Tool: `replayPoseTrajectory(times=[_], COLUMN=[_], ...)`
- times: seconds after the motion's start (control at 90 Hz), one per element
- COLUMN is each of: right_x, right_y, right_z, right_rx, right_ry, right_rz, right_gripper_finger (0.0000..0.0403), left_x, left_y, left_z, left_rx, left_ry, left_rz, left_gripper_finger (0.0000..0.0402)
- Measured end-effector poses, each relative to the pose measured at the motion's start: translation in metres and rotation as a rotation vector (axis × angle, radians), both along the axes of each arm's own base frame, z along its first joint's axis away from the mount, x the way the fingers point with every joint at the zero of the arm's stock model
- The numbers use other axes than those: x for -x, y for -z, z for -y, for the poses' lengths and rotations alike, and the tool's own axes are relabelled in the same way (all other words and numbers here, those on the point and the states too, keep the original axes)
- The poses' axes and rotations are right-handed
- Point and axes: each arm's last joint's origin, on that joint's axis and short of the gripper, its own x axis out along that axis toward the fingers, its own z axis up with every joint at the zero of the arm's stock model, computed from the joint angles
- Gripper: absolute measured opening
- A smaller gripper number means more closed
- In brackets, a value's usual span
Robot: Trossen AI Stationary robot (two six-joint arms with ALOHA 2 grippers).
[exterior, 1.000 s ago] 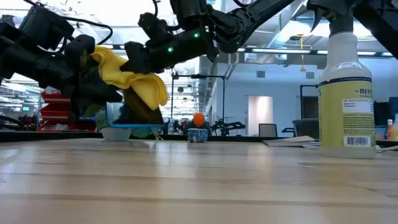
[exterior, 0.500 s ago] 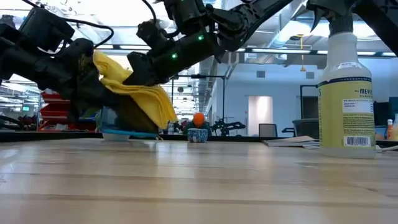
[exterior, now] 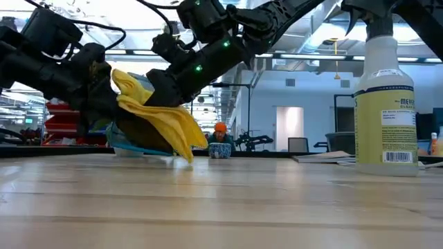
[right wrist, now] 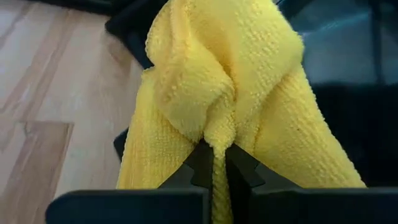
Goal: Apply microfiber cloth
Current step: Wipe the front and back of the blue tablet using the yellow microfiber cloth
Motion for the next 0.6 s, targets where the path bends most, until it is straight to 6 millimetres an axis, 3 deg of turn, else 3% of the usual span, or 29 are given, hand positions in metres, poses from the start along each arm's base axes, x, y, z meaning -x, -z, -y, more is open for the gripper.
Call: replayPoseTrajectory(times=[0.456,0.6], right_x=[0.012,0.012], right_y=[0.026,0.026], right_z=[-0.012,-0.015], right_rx=[-0.016,-0.017], right_ry=[-0.024,-0.025], right_rz=[-0.091,-0.070], right_gripper_finger=[0.0001,0.0001], left_x=[-0.002,-0.002], left_y=[-0.007,-0.007], left_z=[-0.001,-0.002], left_rx=[-0.052,-0.050], left_ry=[-0.019,-0.024], left_rz=[0.053,0.057], left_gripper_finger=[0.0011,0.0011])
